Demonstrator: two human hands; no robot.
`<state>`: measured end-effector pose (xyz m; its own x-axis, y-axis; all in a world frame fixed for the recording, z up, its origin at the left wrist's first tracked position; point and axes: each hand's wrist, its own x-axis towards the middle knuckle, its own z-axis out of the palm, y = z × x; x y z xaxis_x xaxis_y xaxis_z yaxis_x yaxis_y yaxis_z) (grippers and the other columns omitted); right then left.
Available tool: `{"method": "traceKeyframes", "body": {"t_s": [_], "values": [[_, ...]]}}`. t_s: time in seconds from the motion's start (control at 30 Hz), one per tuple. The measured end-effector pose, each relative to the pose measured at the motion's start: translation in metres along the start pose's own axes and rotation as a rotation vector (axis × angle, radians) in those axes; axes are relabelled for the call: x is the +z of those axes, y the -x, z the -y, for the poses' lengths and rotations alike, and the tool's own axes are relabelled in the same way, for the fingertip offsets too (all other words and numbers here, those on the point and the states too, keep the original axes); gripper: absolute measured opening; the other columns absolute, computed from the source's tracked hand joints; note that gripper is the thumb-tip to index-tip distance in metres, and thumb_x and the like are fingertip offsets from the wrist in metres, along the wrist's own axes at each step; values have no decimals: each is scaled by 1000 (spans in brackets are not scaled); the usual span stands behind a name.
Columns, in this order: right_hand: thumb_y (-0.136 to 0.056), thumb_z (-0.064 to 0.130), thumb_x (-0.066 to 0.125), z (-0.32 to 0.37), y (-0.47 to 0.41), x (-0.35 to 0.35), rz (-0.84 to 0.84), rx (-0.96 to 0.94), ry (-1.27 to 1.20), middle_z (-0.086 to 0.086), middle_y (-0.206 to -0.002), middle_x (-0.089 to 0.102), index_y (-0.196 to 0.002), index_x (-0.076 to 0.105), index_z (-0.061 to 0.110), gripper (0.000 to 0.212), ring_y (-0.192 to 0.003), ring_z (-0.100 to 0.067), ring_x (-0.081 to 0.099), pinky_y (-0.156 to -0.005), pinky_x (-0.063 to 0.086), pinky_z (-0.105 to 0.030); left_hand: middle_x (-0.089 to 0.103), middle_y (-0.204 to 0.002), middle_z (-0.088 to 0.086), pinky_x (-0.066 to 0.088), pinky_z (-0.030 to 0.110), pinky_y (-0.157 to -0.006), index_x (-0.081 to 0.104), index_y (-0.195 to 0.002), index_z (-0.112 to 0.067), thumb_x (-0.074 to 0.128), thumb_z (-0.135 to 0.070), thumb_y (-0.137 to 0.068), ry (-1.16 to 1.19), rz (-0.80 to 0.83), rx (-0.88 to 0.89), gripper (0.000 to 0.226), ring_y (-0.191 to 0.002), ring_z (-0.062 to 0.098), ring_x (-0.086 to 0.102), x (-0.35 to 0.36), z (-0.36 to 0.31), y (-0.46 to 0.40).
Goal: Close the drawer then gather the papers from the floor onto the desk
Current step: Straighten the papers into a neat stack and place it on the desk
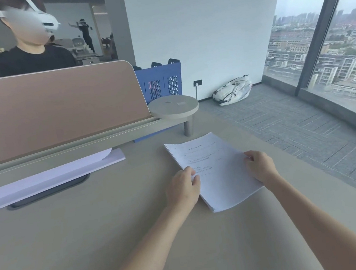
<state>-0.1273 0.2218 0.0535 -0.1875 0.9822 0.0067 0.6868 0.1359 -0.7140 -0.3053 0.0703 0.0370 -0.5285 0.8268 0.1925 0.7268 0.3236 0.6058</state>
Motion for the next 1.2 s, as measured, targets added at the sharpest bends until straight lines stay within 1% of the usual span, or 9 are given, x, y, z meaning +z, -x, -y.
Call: {"method": "traceKeyframes", "body": {"t_s": [0.07,0.13,0.33,0.47,0.6,0.73,0.87,1.03,1.2], "values": [[-98,9,48,-1,-11,2,3,4,14,-18,-132,66,-134,63,8,40,-125,-35,57,-99,44,-35,67,-111,0,46,30,-68,62,-116,-17,48,-32,-98,-29,-7,-4,27,-98,22,64,4,1,-7],[-99,11,47,-2,-20,5,6,-16,52,-19,-132,65,-137,60,9,41,-126,-36,57,-98,45,-36,68,-113,1,47,32,-70,61,-117,-17,47,-31,-98,-61,-11,8,28,-99,23,65,8,1,-12],[-99,13,40,-4,-39,11,-12,-69,242,-22,-131,57,-132,62,11,40,-122,-39,55,-92,46,-38,67,-116,1,43,31,-68,60,-114,-14,44,-30,-99,-142,-38,61,27,-99,25,65,17,0,-23],[-99,15,38,-5,-45,14,-33,-84,349,-20,-124,52,-119,66,9,35,-109,-40,60,-80,43,-36,66,-111,6,46,34,-67,59,-111,-11,43,-28,-99,-173,-51,103,26,-94,29,65,23,-1,-29],[-95,19,38,-9,-50,20,-71,-74,365,-15,-103,50,-108,63,4,32,-110,-41,57,-76,36,-37,65,-103,12,53,42,-66,56,-104,-9,42,-27,-98,-235,-75,140,23,-84,35,64,30,1,-31],[-95,8,44,-5,-45,19,-115,-151,509,-20,-111,55,-107,64,0,25,-111,-40,54,-88,42,-40,67,-96,14,42,38,-62,57,-101,-8,43,-23,-97,-298,-118,212,21,-79,36,63,35,2,-33],[-93,8,44,-5,-47,20,-166,-213,611,-18,-108,58,-117,60,7,29,-107,-37,56,-91,42,-40,65,-90,15,34,36,-66,57,-102,-9,44,-22,-96,-364,-141,253,20,-78,36,62,37,0,-34],[-94,16,47,-8,-47,19,-129,-259,724,-13,-111,57,-127,62,23,37,-109,-35,56,-95,39,-39,65,-86,15,33,36,-66,58,-102,-10,45,-22,-94,-409,-168,256,20,-78,37,63,40,-1,-33],[-94,15,46,-8,-49,20,-120,-261,763,-13,-115,56,-130,61,25,40,-112,-34,54,-98,38,-39,65,-84,17,32,36,-65,59,-100,-10,48,-19,-92,-411,-174,264,16,-76,37,64,40,-1,-33]]}}
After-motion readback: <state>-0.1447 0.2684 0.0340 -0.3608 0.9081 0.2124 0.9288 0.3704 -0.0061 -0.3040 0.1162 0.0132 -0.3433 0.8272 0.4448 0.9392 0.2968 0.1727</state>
